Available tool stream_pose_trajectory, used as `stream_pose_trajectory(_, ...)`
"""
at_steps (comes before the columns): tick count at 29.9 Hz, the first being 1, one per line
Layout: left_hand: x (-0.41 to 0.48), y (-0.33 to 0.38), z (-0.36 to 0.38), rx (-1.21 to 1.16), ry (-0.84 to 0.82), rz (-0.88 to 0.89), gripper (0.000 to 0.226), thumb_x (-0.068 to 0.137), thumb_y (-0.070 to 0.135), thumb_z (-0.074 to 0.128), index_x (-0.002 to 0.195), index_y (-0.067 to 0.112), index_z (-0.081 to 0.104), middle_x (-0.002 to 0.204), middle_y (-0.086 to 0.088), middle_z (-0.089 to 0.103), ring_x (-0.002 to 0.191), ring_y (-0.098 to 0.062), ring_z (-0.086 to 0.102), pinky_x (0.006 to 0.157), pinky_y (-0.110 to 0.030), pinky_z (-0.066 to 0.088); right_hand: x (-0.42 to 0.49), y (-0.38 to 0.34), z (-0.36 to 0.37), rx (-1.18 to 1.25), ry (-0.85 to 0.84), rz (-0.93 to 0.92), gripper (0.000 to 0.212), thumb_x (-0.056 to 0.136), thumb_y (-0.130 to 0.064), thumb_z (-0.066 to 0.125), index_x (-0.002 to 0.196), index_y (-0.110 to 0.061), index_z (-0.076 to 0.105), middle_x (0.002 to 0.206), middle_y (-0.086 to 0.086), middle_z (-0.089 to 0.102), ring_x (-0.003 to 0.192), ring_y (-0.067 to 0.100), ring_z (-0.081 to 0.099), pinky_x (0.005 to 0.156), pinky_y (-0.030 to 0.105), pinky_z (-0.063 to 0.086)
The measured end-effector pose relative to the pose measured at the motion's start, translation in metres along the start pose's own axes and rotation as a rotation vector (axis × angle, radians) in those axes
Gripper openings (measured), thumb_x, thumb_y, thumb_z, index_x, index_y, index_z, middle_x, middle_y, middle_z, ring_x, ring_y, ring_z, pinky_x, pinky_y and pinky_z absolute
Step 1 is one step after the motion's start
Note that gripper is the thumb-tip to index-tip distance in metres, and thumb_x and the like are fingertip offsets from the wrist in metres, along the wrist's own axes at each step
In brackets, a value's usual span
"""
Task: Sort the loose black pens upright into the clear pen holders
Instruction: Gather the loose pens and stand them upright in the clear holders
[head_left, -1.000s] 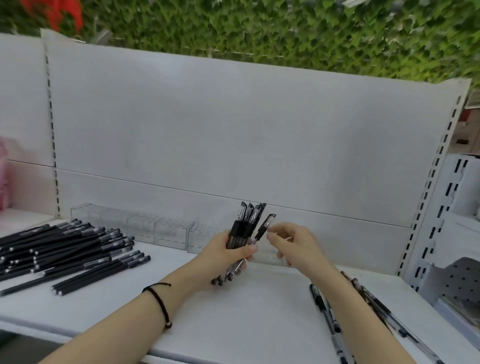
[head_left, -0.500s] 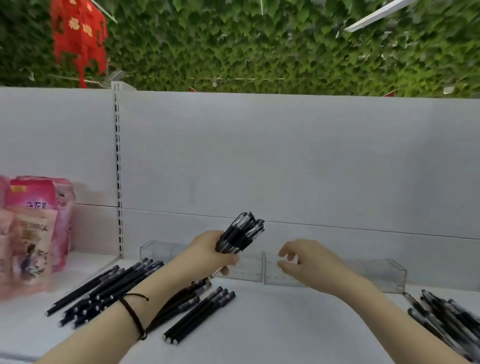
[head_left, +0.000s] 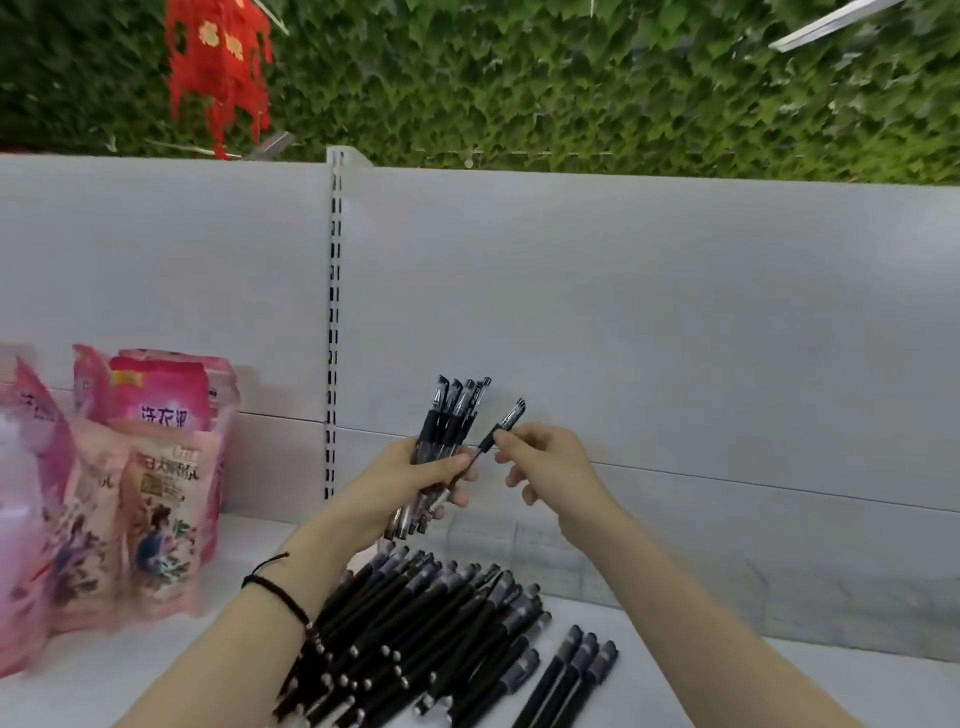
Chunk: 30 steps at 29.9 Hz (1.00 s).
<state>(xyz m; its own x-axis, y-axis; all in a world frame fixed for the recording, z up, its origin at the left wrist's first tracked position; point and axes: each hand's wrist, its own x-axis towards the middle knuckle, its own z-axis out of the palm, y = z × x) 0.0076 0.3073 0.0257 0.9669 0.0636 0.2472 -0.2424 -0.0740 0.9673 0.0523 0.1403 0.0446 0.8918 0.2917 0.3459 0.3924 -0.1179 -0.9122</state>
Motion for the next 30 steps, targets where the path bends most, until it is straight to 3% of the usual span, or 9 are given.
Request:
stream_pose_trajectory(4, 0.012, -0.017, -0.025, -0.094, 0.218, 0.021, 0.024, 0.091, 0.021, 0.064, 0.109, 0.004, 0.061, 0.093, -0.011, 0.074, 0.064, -0.018, 0.068, 0.048, -0.023, 0.049, 0.030, -0.004, 0.030, 0.113, 0.109, -0.061, 0.015, 0.096, -0.017, 0.056, 0.089, -0.005, 0.061, 0.076, 0.002, 0.065, 0.052, 0.010, 0.053, 0.046, 0.025, 0.039)
stream_pose_trajectory(9, 0.016, -0.032, -0.045, -0.227, 0.526, 0.059, 0.002, 0.095, 0.011, 0.058, 0.097, 0.009, 0.057, 0.086, -0.010, 0.068, 0.056, -0.017, 0.064, 0.043, -0.020, 0.047, 0.055, 0.003, 0.050, 0.181, 0.170, -0.160, 0.012, 0.093, -0.012, 0.060, 0.082, -0.011, 0.055, 0.073, 0.009, 0.067, 0.049, 0.012, 0.052, 0.044, 0.025, 0.038)
stream_pose_trajectory(12, 0.014, -0.040, -0.048, -0.261, 0.512, 0.025, 0.007, 0.094, 0.009, 0.059, 0.101, 0.007, 0.057, 0.085, -0.009, 0.068, 0.059, -0.016, 0.061, 0.043, -0.020, 0.047, 0.059, 0.010, 0.057, 0.192, 0.165, -0.200, 0.012, 0.090, -0.009, 0.063, 0.082, -0.011, 0.054, 0.077, 0.013, 0.065, 0.048, 0.009, 0.052, 0.043, 0.021, 0.038)
stream_pose_trajectory(16, 0.018, -0.047, -0.048, -0.279, 0.561, 0.036, 0.004, 0.095, 0.010, 0.058, 0.099, 0.010, 0.058, 0.085, -0.008, 0.068, 0.058, -0.015, 0.059, 0.044, -0.020, 0.045, 0.063, 0.016, 0.062, -0.178, 0.127, -0.341, 0.015, 0.085, -0.015, 0.067, 0.075, -0.018, 0.056, 0.070, 0.002, 0.062, 0.061, 0.019, 0.059, 0.057, 0.030, 0.049)
stream_pose_trajectory(20, 0.021, -0.050, -0.050, -0.347, 0.640, 0.059, 0.005, 0.096, 0.010, 0.057, 0.092, 0.015, 0.057, 0.083, -0.006, 0.065, 0.058, -0.015, 0.058, 0.044, -0.020, 0.044, 0.063, 0.015, 0.061, -0.440, 0.056, -0.342, 0.011, 0.084, -0.015, 0.064, 0.075, -0.016, 0.058, 0.072, 0.002, 0.065, 0.068, 0.023, 0.065, 0.069, 0.034, 0.050)
stream_pose_trajectory(26, 0.020, -0.054, -0.050, -0.448, 0.663, 0.036, 0.006, 0.091, 0.013, 0.066, 0.091, 0.015, 0.060, 0.087, -0.003, 0.063, 0.072, -0.016, 0.064, 0.054, -0.026, 0.048, 0.064, 0.020, 0.066, -0.357, -0.001, -0.207, 0.007, 0.087, -0.014, 0.062, 0.082, -0.009, 0.061, 0.074, 0.012, 0.071, 0.047, 0.008, 0.057, 0.048, 0.020, 0.040)
stream_pose_trajectory(30, 0.018, -0.053, -0.047, -0.468, 0.656, 0.005, 0.006, 0.090, 0.012, 0.066, 0.093, 0.011, 0.061, 0.087, -0.005, 0.064, 0.073, -0.016, 0.063, 0.055, -0.027, 0.048, 0.066, 0.017, 0.067, -0.456, -0.038, -0.196, 0.012, 0.086, -0.012, 0.061, 0.074, -0.010, 0.060, 0.073, 0.015, 0.071, 0.050, 0.013, 0.058, 0.050, 0.023, 0.043)
